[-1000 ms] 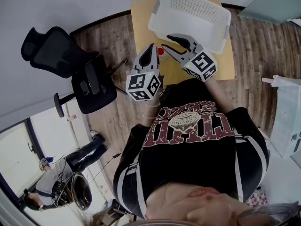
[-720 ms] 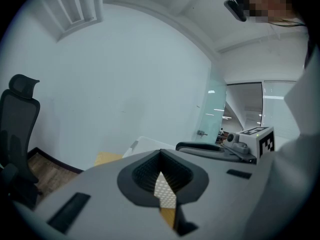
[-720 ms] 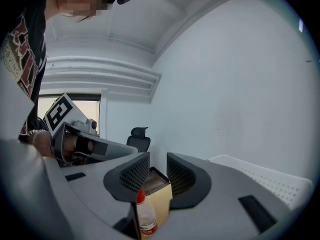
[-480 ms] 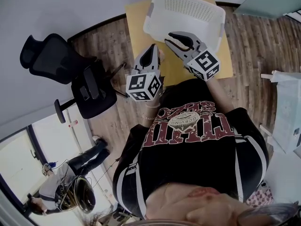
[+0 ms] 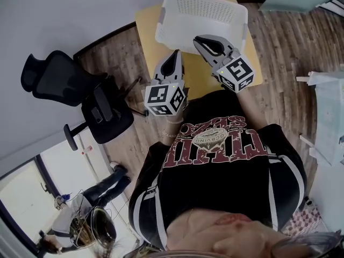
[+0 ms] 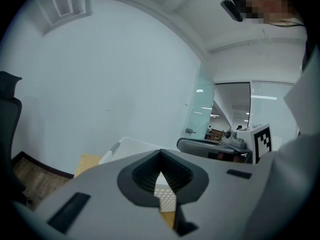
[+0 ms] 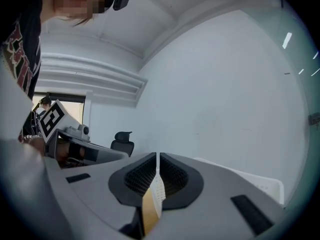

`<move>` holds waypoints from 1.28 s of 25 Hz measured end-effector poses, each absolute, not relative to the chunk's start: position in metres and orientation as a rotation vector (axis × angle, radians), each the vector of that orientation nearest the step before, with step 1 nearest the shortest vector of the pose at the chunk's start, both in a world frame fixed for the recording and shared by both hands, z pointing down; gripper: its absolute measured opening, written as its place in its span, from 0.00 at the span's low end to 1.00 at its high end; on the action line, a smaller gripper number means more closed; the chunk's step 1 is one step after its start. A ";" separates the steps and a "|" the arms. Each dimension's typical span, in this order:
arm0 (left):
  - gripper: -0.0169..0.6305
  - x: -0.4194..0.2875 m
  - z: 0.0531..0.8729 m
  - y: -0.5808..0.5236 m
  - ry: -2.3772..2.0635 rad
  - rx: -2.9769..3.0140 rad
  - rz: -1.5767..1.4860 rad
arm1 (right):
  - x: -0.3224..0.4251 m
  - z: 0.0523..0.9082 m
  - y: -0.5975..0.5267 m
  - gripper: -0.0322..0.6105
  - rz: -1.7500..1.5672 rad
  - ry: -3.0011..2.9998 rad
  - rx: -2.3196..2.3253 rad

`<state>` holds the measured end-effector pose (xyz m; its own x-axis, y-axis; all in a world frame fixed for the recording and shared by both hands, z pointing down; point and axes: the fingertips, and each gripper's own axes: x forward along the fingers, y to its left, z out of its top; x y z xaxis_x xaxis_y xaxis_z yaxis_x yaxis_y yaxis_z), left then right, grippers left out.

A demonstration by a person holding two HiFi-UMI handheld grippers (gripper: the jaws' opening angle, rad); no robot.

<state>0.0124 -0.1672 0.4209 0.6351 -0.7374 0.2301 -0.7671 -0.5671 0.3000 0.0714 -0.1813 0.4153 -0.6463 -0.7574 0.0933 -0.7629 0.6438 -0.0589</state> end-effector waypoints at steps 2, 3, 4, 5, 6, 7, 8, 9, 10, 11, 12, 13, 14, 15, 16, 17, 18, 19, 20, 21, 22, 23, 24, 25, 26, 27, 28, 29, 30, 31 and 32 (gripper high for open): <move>0.10 0.021 0.420 -0.166 -1.175 2.499 0.114 | 0.082 0.414 -0.180 0.10 0.151 -2.779 1.331; 0.10 0.024 0.419 -0.167 -1.164 2.505 0.116 | 0.087 0.414 -0.181 0.10 0.157 -2.771 1.350; 0.10 0.026 0.419 -0.167 -1.152 2.511 0.117 | 0.090 0.414 -0.181 0.09 0.163 -2.763 1.368; 0.10 0.028 0.419 -0.168 -1.139 2.515 0.116 | 0.092 0.414 -0.182 0.09 0.168 -2.755 1.385; 0.10 0.028 0.420 -0.169 -1.127 2.519 0.116 | 0.094 0.415 -0.183 0.09 0.173 -2.747 1.403; 0.10 0.029 0.420 -0.170 -1.116 2.524 0.116 | 0.095 0.415 -0.185 0.08 0.176 -2.738 1.422; 0.10 0.030 0.421 -0.171 -1.104 2.529 0.117 | 0.098 0.416 -0.185 0.08 0.179 -2.729 1.441; 0.10 0.032 0.421 -0.171 -1.094 2.535 0.119 | 0.101 0.416 -0.185 0.08 0.182 -2.721 1.461; 0.10 0.037 0.420 -0.170 -1.084 2.541 0.122 | 0.107 0.416 -0.184 0.08 0.183 -2.715 1.481; 0.10 0.043 0.420 -0.168 -1.074 2.548 0.125 | 0.113 0.415 -0.181 0.08 0.183 -2.710 1.500; 0.10 0.049 0.418 -0.165 -1.065 2.555 0.127 | 0.121 0.414 -0.179 0.08 0.184 -2.706 1.519; 0.10 0.054 0.417 -0.163 -1.056 2.562 0.130 | 0.127 0.413 -0.177 0.08 0.186 -2.701 1.536; 0.10 0.057 0.416 -0.163 -1.047 2.569 0.132 | 0.131 0.412 -0.176 0.08 0.187 -2.697 1.550; 0.10 0.059 0.416 -0.163 -1.038 2.575 0.134 | 0.132 0.411 -0.176 0.08 0.190 -2.693 1.560; 0.10 0.058 0.415 -0.165 -1.031 2.580 0.135 | 0.131 0.412 -0.178 0.08 0.194 -2.689 1.567; 0.10 0.056 0.415 -0.168 -1.025 2.584 0.135 | 0.129 0.412 -0.181 0.08 0.197 -2.685 1.571; 0.10 0.055 0.415 -0.170 -1.020 2.587 0.135 | 0.128 0.413 -0.182 0.08 0.199 -2.681 1.575; 0.10 0.056 0.414 -0.171 -1.015 2.590 0.136 | 0.128 0.413 -0.183 0.08 0.200 -2.677 1.578; 0.10 0.058 0.414 -0.171 -1.011 2.594 0.137 | 0.130 0.413 -0.183 0.08 0.201 -2.674 1.581; 0.10 0.061 0.413 -0.171 -1.007 2.598 0.138 | 0.132 0.413 -0.182 0.08 0.200 -2.671 1.583; 0.10 0.064 0.413 -0.171 -1.003 2.603 0.140 | 0.134 0.413 -0.181 0.08 0.199 -2.668 1.586; 0.10 0.066 0.413 -0.171 -0.999 2.606 0.141 | 0.135 0.413 -0.180 0.08 0.199 -2.664 1.589; 0.10 0.068 0.413 -0.172 -0.994 2.609 0.141 | 0.136 0.414 -0.180 0.08 0.198 -2.659 1.591; 0.10 0.069 0.413 -0.173 -0.988 2.611 0.141 | 0.137 0.414 -0.181 0.08 0.199 -2.654 1.593; 0.10 0.069 0.414 -0.174 -0.984 2.612 0.141 | 0.136 0.414 -0.181 0.08 0.200 -2.649 1.593; 0.10 0.069 0.414 -0.175 -0.982 2.611 0.144 | 0.135 0.415 -0.182 0.08 0.204 -2.649 1.591; 0.10 0.067 0.415 -0.176 -0.986 2.609 0.149 | 0.133 0.415 -0.183 0.08 0.211 -2.656 1.585; 0.10 0.064 0.415 -0.177 -0.994 2.605 0.156 | 0.130 0.416 -0.184 0.08 0.220 -2.667 1.577; 0.10 0.063 0.416 -0.177 -0.999 2.602 0.161 | 0.128 0.416 -0.184 0.08 0.227 -2.676 1.572; 0.10 0.065 0.416 -0.178 -0.995 2.604 0.162 | 0.129 0.416 -0.184 0.08 0.228 -2.678 1.575; 0.10 0.070 0.416 -0.179 -0.980 2.611 0.159 | 0.133 0.415 -0.184 0.08 0.224 -2.671 1.585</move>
